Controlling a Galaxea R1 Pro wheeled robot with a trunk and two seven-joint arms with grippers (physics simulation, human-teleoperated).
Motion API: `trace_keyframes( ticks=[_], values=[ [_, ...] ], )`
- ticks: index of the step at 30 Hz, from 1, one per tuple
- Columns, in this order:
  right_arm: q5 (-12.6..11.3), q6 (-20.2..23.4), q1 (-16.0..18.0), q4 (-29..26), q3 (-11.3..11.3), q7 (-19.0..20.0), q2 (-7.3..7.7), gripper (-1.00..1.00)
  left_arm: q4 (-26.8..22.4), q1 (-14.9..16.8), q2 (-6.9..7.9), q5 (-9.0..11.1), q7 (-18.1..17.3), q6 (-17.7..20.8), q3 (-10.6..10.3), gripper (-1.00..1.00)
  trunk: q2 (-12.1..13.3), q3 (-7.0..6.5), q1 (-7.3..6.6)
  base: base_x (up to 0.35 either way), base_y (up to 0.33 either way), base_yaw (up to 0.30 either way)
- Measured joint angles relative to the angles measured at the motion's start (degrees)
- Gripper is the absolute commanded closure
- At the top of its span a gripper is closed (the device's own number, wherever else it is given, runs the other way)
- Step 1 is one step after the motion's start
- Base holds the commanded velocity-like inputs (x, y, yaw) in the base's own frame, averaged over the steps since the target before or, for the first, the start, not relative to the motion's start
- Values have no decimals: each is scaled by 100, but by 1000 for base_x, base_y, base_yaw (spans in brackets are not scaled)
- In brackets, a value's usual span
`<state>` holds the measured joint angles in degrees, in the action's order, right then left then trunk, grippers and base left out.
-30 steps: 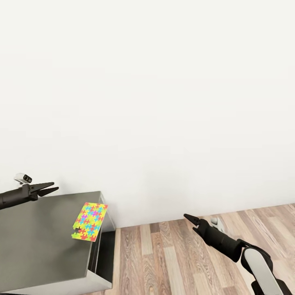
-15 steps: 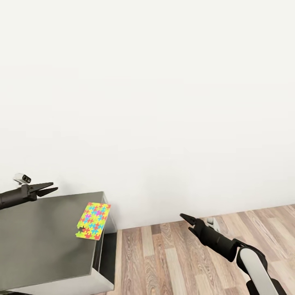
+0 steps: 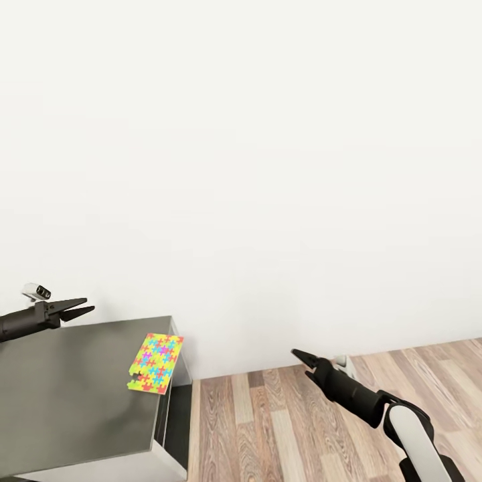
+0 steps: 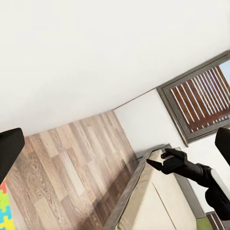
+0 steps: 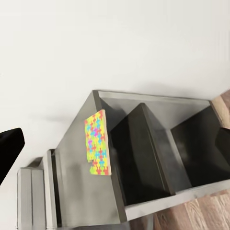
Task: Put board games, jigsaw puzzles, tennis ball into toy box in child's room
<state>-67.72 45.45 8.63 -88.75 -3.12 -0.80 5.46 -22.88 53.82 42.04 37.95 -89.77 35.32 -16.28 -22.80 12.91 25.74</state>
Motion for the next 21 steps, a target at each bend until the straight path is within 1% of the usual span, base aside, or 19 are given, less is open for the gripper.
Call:
trace_keyframes(
  ticks=[4,10,14,21],
  values=[
    [1,-6,2,2,114,-7,-5,-100,0,-2,-4,-1,0,-5,0,-100,0,-38,0,0,0,0],
    [3,-22,2,2,166,-19,-16,-100,2,0,5,6,0,-5,9,-100,0,-96,0,0,0,0],
    [1,-11,2,2,181,-13,-102,-100,7,-2,58,21,0,-6,16,-100,0,-134,0,0,0,0],
    [2,-4,2,2,191,-10,-156,-100,8,-3,113,25,0,-4,15,-100,0,-201,0,0,0,0]
  ],
)
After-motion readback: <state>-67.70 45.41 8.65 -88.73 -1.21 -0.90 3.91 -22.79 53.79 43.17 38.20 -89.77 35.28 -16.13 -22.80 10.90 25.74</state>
